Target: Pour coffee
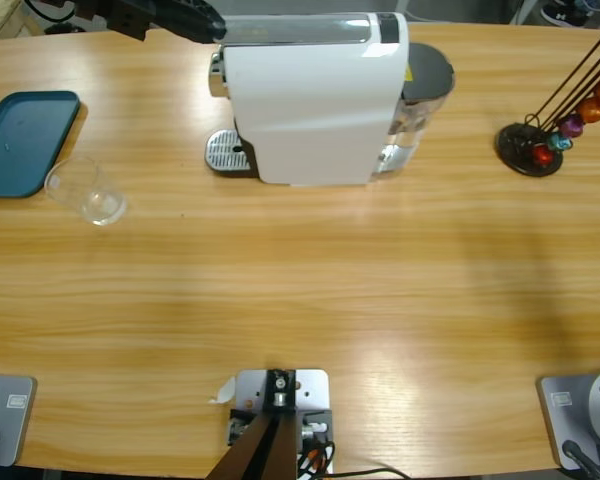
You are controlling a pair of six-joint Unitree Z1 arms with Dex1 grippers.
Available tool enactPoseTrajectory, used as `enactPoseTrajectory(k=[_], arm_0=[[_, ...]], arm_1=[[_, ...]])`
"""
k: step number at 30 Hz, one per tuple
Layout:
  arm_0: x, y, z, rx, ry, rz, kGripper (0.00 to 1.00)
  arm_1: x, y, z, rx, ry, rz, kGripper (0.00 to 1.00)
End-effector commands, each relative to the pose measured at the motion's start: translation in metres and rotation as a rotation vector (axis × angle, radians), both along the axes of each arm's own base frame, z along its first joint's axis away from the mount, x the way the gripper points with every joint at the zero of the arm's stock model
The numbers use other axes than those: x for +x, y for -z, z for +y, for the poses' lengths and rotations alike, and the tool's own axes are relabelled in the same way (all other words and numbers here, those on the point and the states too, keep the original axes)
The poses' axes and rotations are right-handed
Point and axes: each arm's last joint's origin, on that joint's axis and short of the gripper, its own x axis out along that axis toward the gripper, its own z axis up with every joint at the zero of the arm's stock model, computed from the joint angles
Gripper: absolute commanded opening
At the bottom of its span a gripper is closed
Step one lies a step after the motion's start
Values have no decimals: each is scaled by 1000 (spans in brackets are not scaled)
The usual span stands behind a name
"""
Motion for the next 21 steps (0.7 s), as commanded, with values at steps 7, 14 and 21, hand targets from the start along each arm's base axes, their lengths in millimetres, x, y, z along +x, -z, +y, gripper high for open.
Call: enactPoseTrajectory(k=[7, 14, 21], arm_0=[[-10, -47, 1, -106, 65, -197, 0], [-15, -67, -1, -160, 108, -244, 0], [-25, -75, -22, -197, 300, -457, 317]], arm_1=[[6, 7, 3, -15, 15, 33, 1000], [6, 8, 2, -15, 15, 32, 1000], [4, 4, 2, -4, 16, 12, 1000]])
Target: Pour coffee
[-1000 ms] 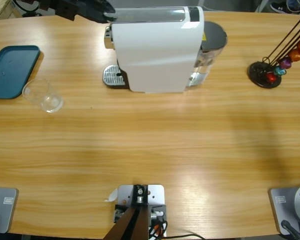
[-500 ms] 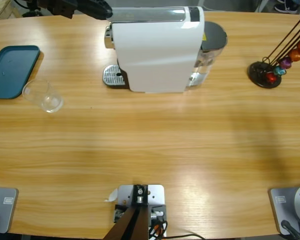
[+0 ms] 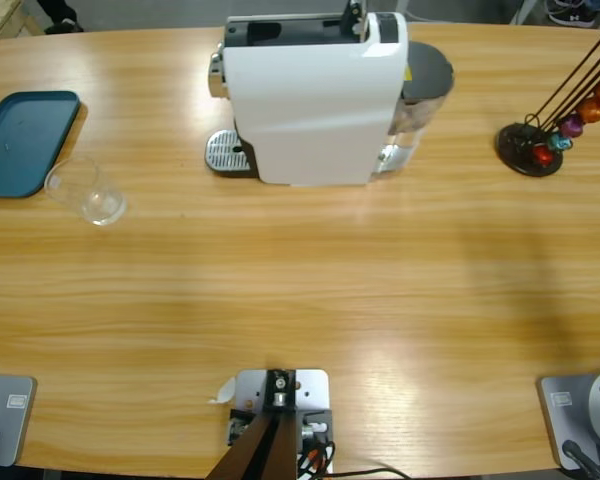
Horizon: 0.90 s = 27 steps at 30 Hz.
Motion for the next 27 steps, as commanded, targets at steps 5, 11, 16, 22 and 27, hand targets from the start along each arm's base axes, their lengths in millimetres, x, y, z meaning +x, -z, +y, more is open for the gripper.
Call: enactPoseTrajectory(k=[5, 11, 16, 22, 27], arm_0=[[-60, -1, -15, 176, 331, -661, 943], [-147, 9, 61, 503, 324, -853, 973], [-212, 38, 113, 653, 370, -792, 973], [-229, 63, 127, 652, 302, -680, 973], [-223, 69, 123, 656, 299, -640, 973]], arm_1=[[16, -15, 2, -43, 104, 11, 1000], [71, 9, 13, -53, 331, 16, 999], [106, 36, 15, -18, 408, 22, 885], [123, 65, 21, 9, 365, 25, 766], [148, 85, 25, -16, 385, 55, 763]])
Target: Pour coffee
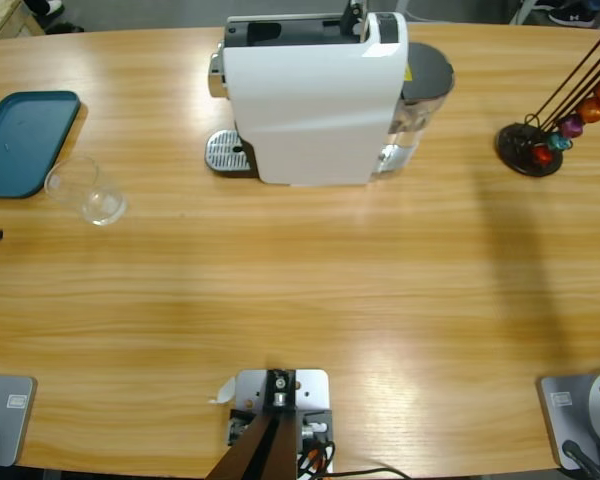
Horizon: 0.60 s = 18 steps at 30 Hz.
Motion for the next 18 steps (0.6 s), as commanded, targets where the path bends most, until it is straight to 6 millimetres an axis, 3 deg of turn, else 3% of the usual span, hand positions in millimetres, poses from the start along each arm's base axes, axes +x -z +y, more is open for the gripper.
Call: enactPoseTrajectory(k=[1, 5, 8, 12, 14, 18], arm_0=[[-2, 19, 2, 20, -45, 70, 973], [-1, 21, 2, 26, -46, 80, 973], [1, 24, 0, 34, -46, 90, 973], [5, 28, -3, 33, -45, 98, 973], [5, 29, -3, 29, -45, 99, 973], [3, 28, -1, 20, -49, 93, 973]], arm_1=[[34, 41, 3, -28, 35, 110, 761], [41, 44, -1, -43, 69, 105, 755], [41, 43, -2, -53, 69, 96, 642], [41, 42, -2, -54, 65, 89, 618], [41, 42, -2, -58, 64, 87, 499], [43, 42, -4, -61, 71, 88, 499]])
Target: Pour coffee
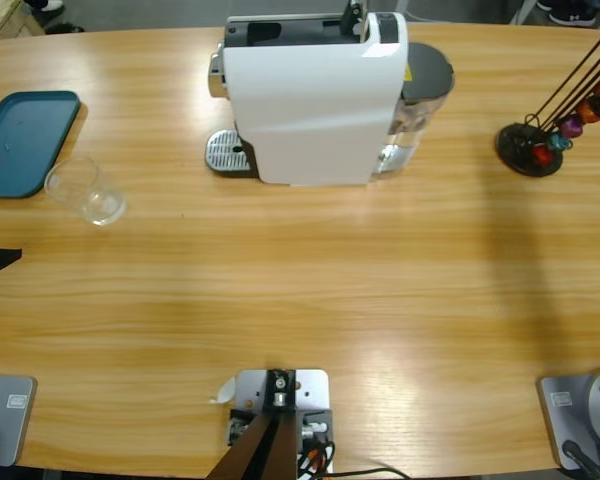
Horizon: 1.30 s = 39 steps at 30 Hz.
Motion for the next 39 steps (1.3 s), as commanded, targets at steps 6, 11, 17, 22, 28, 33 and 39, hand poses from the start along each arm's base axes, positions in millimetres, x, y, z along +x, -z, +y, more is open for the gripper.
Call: enactPoseTrajectory(k=[6, 11, 17, 22, 28, 33, 39], arm_0=[[2, 12, -1, 2, -23, 44, 973], [1, 12, -1, 1, -23, 46, 973], [2, 13, -2, 3, -23, 51, 973], [2, 14, -2, 6, -22, 56, 973], [4, 15, -3, 8, -22, 62, 973], [3, 17, -3, 4, -18, 68, 973], [2, 17, -2, 3, -19, 70, 973]], arm_1=[[5, 15, -8, -32, 43, 50, 499], [9, 17, -8, -25, 35, 44, 499], [14, 20, -8, -18, 33, 51, 499], [17, 21, -9, -6, 28, 47, 499], [18, 21, -11, -5, 33, 41, 379], [18, 20, -11, -4, 26, 34, 131], [18, 19, -10, -2, 8, 29, 129]])
